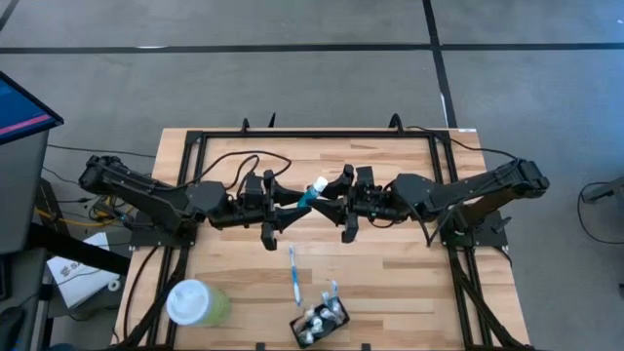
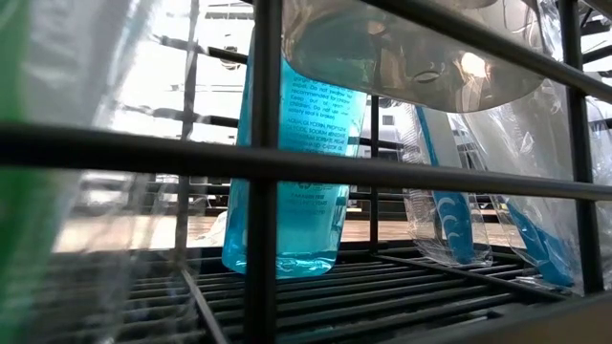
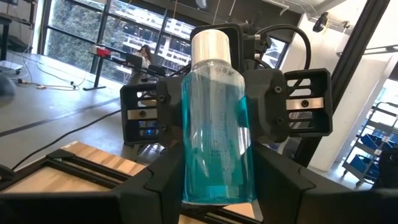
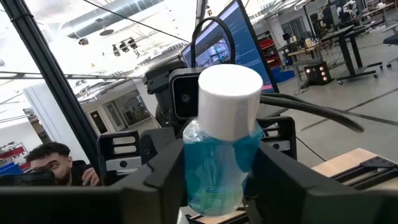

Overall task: Pick & Place toothbrushing station
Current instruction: Put the blue mouthwash into the black wire organizer

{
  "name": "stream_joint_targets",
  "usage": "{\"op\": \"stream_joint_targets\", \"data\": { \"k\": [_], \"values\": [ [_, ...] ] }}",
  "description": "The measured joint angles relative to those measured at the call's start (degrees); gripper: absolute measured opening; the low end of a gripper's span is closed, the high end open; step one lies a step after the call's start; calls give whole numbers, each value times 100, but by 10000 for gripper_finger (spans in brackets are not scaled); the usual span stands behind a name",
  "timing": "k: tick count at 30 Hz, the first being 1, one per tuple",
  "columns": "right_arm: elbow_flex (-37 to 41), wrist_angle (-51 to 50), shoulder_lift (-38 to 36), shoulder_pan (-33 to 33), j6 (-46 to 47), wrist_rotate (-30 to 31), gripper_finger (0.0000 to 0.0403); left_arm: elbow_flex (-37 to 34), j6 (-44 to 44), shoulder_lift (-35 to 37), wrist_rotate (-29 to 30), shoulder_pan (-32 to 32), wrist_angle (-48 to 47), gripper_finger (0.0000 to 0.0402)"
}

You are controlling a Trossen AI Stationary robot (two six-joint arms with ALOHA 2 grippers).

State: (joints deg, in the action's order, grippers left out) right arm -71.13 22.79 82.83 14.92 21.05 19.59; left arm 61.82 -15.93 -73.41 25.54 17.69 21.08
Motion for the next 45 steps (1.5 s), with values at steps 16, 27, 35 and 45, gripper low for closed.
{"op": "stream_joint_targets", "data": {
  "k": [16, 27, 35, 45],
  "values": [
    [4, -310, -7, -44, 449, -6, 130, 0, -265, 5, -22, 0, -360, 170],
    [7, -501, -90, -83, 513, -4, 129, 1, -709, 7, -52, 0, -1049, 200],
    [7, -1000, -143, -81, 695, -69, 129, 2, -1028, 9, -311, 0, -1933, 213],
    [-79, -2533, -341, -31, 1085, -505, 129, -5, -1302, 232, -502, -37, -3017, 214]
  ]
}}
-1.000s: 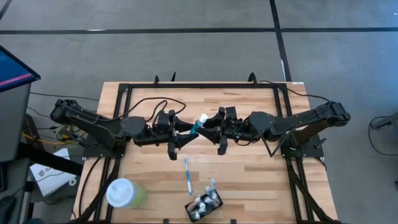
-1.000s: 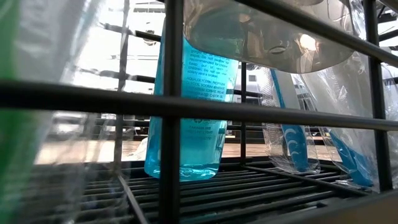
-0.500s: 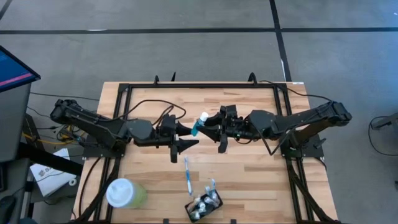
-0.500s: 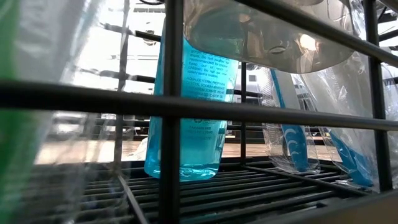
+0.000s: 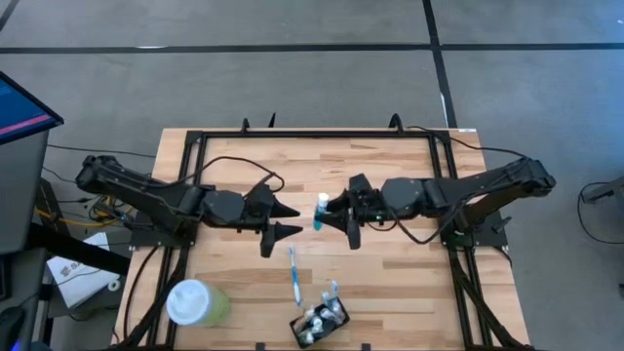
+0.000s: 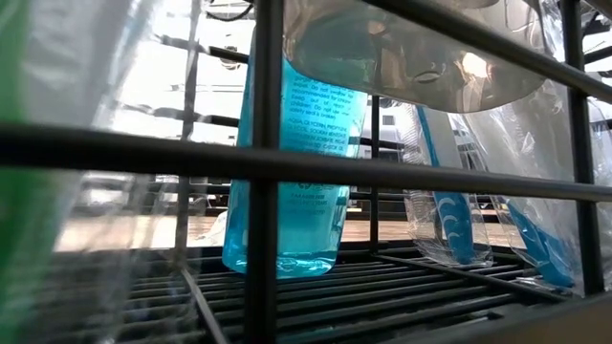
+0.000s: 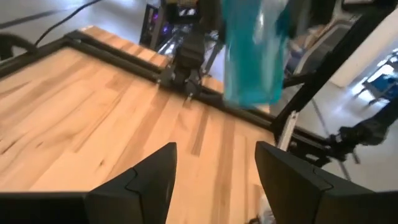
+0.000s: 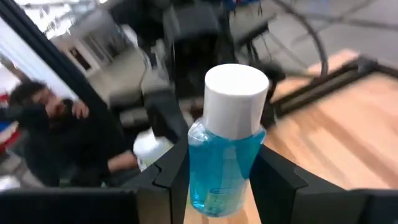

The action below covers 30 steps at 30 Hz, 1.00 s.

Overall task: Pick & Place toothbrushing station
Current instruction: Put the blue mouthwash into the black wire organizer

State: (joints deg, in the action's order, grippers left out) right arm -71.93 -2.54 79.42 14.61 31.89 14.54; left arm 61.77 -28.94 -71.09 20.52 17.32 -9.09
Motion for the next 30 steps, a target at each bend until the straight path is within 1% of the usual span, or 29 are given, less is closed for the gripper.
{"op": "stream_joint_targets", "data": {
  "k": [3, 5, 8, 10, 13, 16, 20, 25, 30],
  "values": [
    [-194, -845, 0, 0, 20, -135, 130, 5, -7, 117, -163, -65, -157, 214],
    [-362, -1446, 2, 15, 30, -251, 130, 8, -25, 182, -312, -131, -101, 214],
    [-543, -2000, 43, 34, 28, -455, 130, 7, -29, 285, -699, -277, -237, 214],
    [-591, -2355, 68, 43, 1, -587, 130, 10, -24, 289, -1074, -443, -258, 214],
    [-655, -2413, 107, 116, -17, -703, 130, 8, 52, 254, -1720, -653, -258, 214],
    [-638, -2591, 158, 157, -29, -765, 130, 5, 384, 200, -2227, -806, -286, 214],
    [-638, -2615, 251, 193, -39, -836, 130, 89, 646, 161, -2494, -987, -265, 214],
    [-640, -2657, 244, 221, -39, -835, 130, 381, 879, -189, -2792, -1163, -245, 214],
    [-640, -2890, 243, 221, -39, -842, 130, 934, 1051, -831, -3611, -1363, -323, 214]
  ]
}}
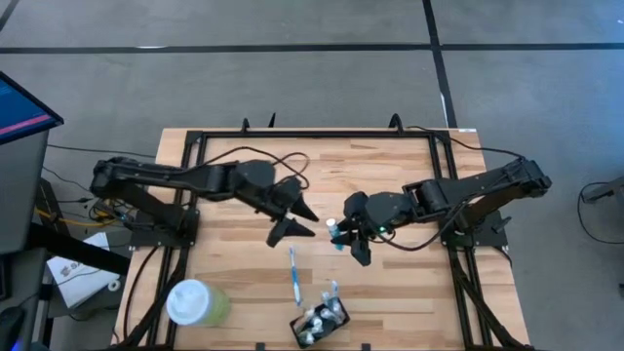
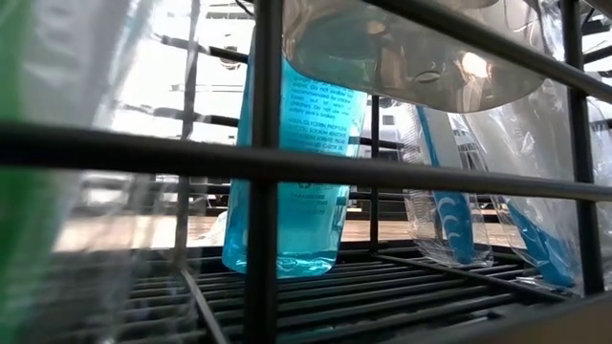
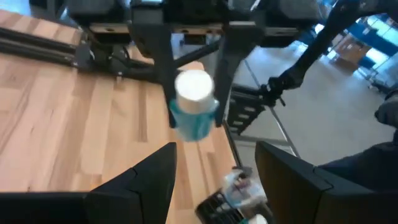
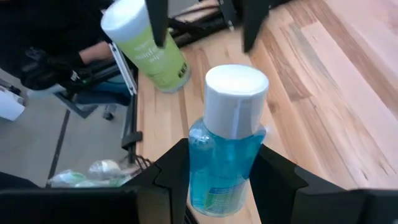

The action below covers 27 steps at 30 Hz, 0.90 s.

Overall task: Pick & Place toothbrushing station
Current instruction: Put the blue mouthwash into the black wire organizer

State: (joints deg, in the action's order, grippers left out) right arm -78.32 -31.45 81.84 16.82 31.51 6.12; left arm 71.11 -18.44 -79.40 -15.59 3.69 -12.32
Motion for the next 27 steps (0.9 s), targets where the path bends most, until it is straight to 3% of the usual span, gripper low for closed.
{"op": "stream_joint_targets", "data": {
  "k": [5, 15, 21, 27],
  "values": [
    [1, -198, 2, 11, 5, -14, 130, 485, 301, -290, -105, -52, -43, 214],
    [2, -368, 2, 9, 48, -33, 130, 507, 448, -552, -122, -202, -92, 216],
    [2, -575, 2, -48, 48, -31, 130, 681, 342, -989, -243, -131, -79, 234],
    [2, -701, -1, -44, 48, -31, 130, 789, 470, -974, -230, -183, -37, 251]
  ]
}}
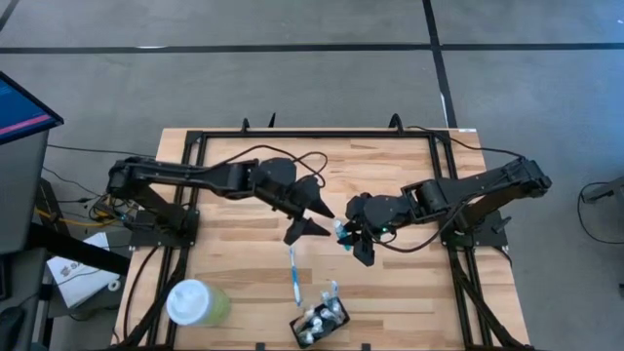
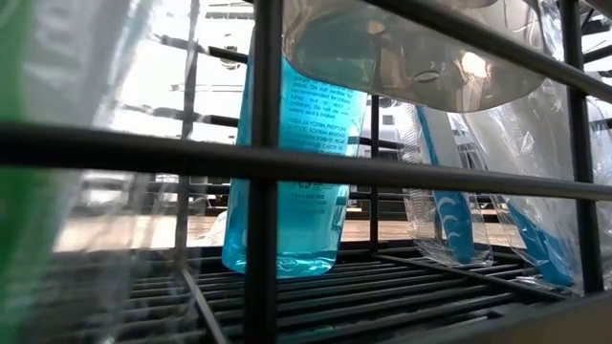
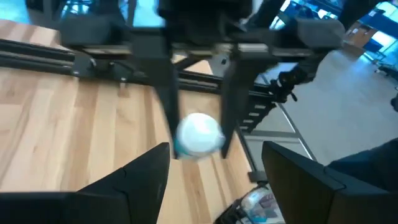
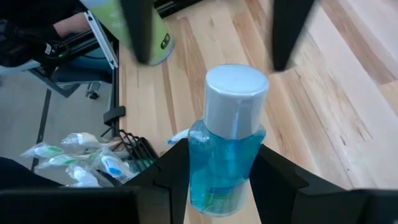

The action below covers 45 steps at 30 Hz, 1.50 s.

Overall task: Pick & Place toothbrushing station
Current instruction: Put the blue mouthwash into the black wire organizer

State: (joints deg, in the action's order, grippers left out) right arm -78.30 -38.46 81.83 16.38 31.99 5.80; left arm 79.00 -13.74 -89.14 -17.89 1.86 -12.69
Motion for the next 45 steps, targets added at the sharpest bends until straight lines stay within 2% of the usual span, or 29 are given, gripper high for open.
{"op": "stream_joint_targets", "data": {
  "k": [8, 25, 31, 41, 45],
  "values": [
    [0, -17, 1, -4, 0, 2, 130, 4, 2, -278, 35, -54, 197, 257],
    [0, -30, 1, -93, -15, 24, 130, 7, -39, -352, 27, -30, 622, 250],
    [0, -31, 1, -116, -26, 22, 130, 7, -34, -352, 30, -32, 638, 206],
    [0, -28, 1, -114, -46, 27, 130, 7, -20, -352, 89, -34, 627, 98],
    [0, -28, 1, -111, -46, 42, 130, 7, -9, -352, 98, -8, 627, 91]
  ]
}}
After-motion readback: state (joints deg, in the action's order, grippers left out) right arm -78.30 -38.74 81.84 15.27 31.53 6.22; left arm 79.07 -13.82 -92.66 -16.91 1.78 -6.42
